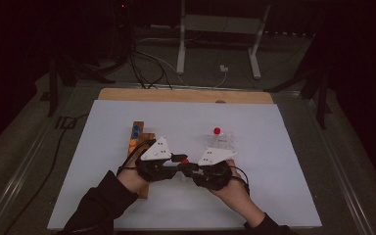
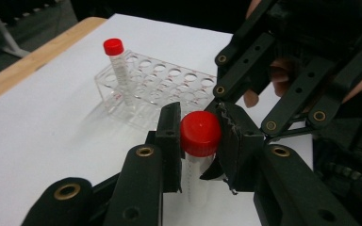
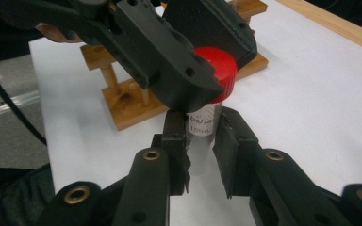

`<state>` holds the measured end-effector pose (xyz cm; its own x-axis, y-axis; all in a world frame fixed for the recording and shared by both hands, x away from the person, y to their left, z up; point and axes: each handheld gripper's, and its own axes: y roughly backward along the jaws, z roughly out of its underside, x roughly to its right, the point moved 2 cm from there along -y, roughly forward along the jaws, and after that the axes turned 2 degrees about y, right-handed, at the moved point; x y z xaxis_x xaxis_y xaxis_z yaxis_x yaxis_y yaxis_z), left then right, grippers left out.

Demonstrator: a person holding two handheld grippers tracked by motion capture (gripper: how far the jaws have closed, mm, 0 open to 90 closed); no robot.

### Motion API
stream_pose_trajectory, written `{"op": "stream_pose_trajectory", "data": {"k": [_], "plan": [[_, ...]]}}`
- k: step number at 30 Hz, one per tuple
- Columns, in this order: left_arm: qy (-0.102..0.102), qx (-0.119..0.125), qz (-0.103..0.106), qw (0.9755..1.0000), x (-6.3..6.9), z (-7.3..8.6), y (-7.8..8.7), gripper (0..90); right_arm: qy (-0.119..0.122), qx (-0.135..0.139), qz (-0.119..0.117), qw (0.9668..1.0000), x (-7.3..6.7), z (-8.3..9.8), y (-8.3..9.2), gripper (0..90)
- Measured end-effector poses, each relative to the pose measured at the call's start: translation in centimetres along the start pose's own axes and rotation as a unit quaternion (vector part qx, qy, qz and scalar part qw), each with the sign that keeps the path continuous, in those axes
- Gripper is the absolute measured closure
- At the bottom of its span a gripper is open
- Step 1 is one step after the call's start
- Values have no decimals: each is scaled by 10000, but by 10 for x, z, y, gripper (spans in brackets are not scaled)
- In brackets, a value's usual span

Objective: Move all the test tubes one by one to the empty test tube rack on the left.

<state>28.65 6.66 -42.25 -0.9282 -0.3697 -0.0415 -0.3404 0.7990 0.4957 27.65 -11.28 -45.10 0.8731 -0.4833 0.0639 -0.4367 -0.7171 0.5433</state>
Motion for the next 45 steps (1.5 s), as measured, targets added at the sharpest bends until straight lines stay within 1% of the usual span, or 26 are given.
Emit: {"op": "stream_pose_trajectory", "data": {"k": [1,2,3,4,5,9,10,11,12,13,14,15,16,17,22,24,27,28,32,33,35,36,37,38,41,45], "plan": [[-11,12,-35,10000,0,0,1,722,-6,-10,-36,10000,0,0,0,739],[-9,5,-15,10000,0,-1,2,722,-2,14,6,10000,0,0,1,722],[-22,5,-48,10000,-1,-1,3,722,-23,27,-10,10000,0,-1,2,710],[-25,4,-81,10000,-1,-1,5,722,-33,39,-21,10000,1,0,2,681],[-29,-9,-79,10000,-2,-2,7,722,-33,47,5,10000,1,0,3,653],[-7,3,-199,9998,-5,-1,17,722,-69,136,96,9998,4,0,9,550],[4,-4,-193,9998,-6,-1,18,722,-91,170,100,9998,5,1,10,528],[-30,-10,-239,9997,-7,-1,21,722,-97,195,127,9997,5,1,12,496],[-14,-16,-265,9996,-7,-1,24,722,-108,222,152,9996,6,1,14,470],[-13,-35,-250,9997,-8,-1,26,722,-101,237,177,9995,7,2,16,430],[-25,-25,-293,9996,-8,-1,28,722,-126,251,240,9993,8,2,18,400],[-3,-23,-314,9995,-9,-1,30,722,-147,261,237,9993,8,2,19,384],[-2,-29,-335,9994,-9,-1,33,722,-187,280,260,9991,10,3,21,344],[-4,-32,-398,9992,-10,-2,36,722,-238,306,302,9988,11,4,23,316],[3,-33,-553,9985,-13,-4,51,722,-417,378,417,9975,18,7,32,177],[13,-32,-593,9982,-15,-4,57,722,-489,422,478,9968,21,8,36,146],[48,-11,-687,9976,-17,-3,63,722,-596,463,577,9955,24,10,40,71],[56,0,-752,9972,-18,-3,65,722,-636,472,598,9951,25,10,42,44],[90,44,-872,9961,-22,-1,76,722,-728,493,664,9939,29,12,46,0],[100,62,-922,9957,-23,-1,78,722,-727,493,669,9939,30,12,47,0],[114,54,-936,9955,-24,0,83,722,-714,505,666,9939,31,13,48,0],[121,61,-1000,9949,-25,0,86,722,-724,520,648,9939,32,14,49,0],[138,42,-994,9949,-26,1,88,722,-723,524,629,9940,33,14,50,0],[128,43,-1056,9943,-26,2,90,722,-721,527,657,9938,33,15,50,0],[167,33,-1151,9932,-28,5,97,722,-742,581,660,9934,35,16,52,0],[234,54,-1271,9916,-31,9,107,722,-701,623,717,9930,35,15,54,0]]}}
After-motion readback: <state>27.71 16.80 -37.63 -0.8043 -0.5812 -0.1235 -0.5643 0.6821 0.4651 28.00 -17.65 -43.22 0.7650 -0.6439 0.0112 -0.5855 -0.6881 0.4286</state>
